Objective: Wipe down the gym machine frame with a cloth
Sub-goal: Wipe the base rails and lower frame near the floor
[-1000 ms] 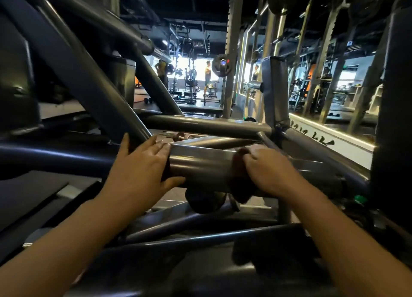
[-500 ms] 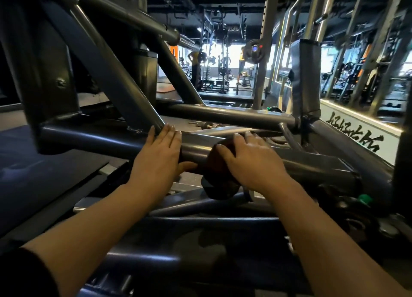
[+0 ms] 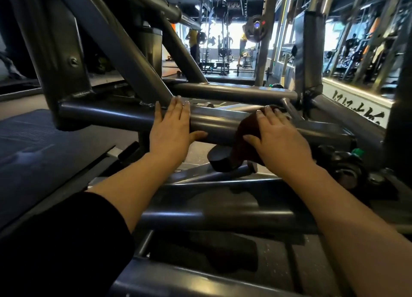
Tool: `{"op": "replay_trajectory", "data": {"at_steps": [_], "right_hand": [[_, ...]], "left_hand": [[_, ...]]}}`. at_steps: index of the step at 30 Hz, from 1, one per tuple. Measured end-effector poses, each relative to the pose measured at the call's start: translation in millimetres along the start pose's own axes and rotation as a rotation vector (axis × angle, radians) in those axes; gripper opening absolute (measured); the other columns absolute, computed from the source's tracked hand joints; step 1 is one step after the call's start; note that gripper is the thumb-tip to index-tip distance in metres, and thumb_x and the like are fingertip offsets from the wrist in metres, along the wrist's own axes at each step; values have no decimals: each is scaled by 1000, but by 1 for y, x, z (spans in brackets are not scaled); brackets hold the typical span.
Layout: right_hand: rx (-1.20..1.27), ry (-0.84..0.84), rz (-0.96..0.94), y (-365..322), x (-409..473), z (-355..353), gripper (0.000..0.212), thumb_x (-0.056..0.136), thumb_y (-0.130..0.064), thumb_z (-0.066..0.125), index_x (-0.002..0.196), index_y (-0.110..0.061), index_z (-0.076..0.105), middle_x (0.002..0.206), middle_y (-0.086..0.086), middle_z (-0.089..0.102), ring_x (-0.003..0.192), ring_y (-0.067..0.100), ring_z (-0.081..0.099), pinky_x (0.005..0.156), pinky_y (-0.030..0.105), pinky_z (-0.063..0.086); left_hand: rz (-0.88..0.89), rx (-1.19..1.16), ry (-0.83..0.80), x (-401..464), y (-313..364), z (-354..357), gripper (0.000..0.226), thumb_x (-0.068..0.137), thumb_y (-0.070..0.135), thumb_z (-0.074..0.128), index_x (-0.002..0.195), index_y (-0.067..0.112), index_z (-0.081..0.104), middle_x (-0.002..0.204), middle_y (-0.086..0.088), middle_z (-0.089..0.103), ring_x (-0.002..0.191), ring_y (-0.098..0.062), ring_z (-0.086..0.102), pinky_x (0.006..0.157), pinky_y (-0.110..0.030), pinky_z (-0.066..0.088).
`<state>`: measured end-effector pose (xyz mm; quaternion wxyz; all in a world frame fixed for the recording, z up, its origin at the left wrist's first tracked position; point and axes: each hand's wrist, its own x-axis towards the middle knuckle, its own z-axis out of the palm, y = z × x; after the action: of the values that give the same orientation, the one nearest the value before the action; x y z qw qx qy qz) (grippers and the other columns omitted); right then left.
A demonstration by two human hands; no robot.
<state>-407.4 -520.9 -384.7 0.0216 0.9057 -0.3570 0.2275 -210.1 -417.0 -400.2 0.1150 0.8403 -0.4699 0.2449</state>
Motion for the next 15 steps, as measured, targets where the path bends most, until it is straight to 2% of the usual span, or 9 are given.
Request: {"op": "replay_trajectory", "data": {"at_steps": [2, 4, 6, 7, 8, 9, 10, 12, 15], "right_hand": [[6, 46, -24, -12, -6, 1, 59, 101, -36, 45, 153, -16, 25, 161, 6, 21, 149, 23, 14, 119, 38, 17], [16, 8, -29, -16, -19, -11, 51, 101, -30, 46, 149, -18, 36, 157, 6, 32, 145, 25, 27, 115, 40, 27], [0, -93, 30, -11, -42, -30, 35, 101, -30, 46, 133, -19, 53, 138, 7, 54, 126, 27, 50, 101, 44, 44], [-55, -172, 84, -9, -57, -38, 30, 100, -32, 45, 124, -20, 58, 127, 7, 60, 116, 27, 56, 94, 43, 48], [-155, -265, 132, -8, -72, -41, 29, 100, -35, 44, 121, -20, 58, 124, 7, 60, 113, 25, 56, 95, 42, 47], [-268, -340, 152, -10, -85, -37, 35, 100, -39, 41, 125, -20, 56, 130, 8, 56, 120, 25, 52, 103, 42, 41], [-342, -385, 154, -13, -96, -27, 45, 101, -43, 36, 135, -17, 50, 143, 9, 47, 133, 26, 42, 114, 42, 30], [-300, -360, 176, -26, -107, -2, 62, 101, -50, 26, 150, -12, 30, 160, 9, 22, 148, 24, 15, 122, 41, 10], [-193, -278, 177, -52, -104, 32, 65, 101, -52, 19, 153, -13, 20, 162, 8, 14, 150, 22, 8, 123, 42, 7]], "left_hand": [[-26, -24, -14, 0, 2, -2, 83, 94, 58, 35, 155, 10, 5, 163, -10, 1, 150, -21, -5, 120, -49, -8], [-24, -134, -7, -14, 10, -4, 83, 94, 58, 36, 155, 11, 5, 163, -9, 1, 150, -20, -5, 118, -48, -10], [3, -327, 40, -50, 23, 5, 76, 96, 55, 33, 155, 13, 8, 163, -6, 2, 149, -17, -4, 118, -44, -9], [-2, -432, 48, -75, 29, 13, 72, 97, 53, 29, 154, 14, 11, 163, -5, 3, 149, -15, -4, 120, -43, -5], [-27, -511, 29, -99, 32, 23, 70, 96, 53, 23, 154, 15, 12, 163, -4, 4, 149, -14, -4, 121, -42, -3], [-64, -556, -1, -119, 33, 36, 72, 94, 55, 16, 154, 16, 9, 162, -3, 3, 148, -13, -5, 122, -41, -1], [-96, -565, -37, -134, 32, 50, 74, 93, 59, 9, 153, 16, 4, 162, -3, 1, 148, -13, -7, 122, -41, -1], [-129, -527, -44, -147, 30, 72, 73, 93, 63, 0, 150, 18, -5, 161, -3, -3, 147, -13, -9, 120, -39, -6], [-143, -505, -10, -144, 30, 79, 71, 88, 59, -5, 146, 19, -11, 156, -1, -11, 146, -15, -12, 116, -36, -13]]}}
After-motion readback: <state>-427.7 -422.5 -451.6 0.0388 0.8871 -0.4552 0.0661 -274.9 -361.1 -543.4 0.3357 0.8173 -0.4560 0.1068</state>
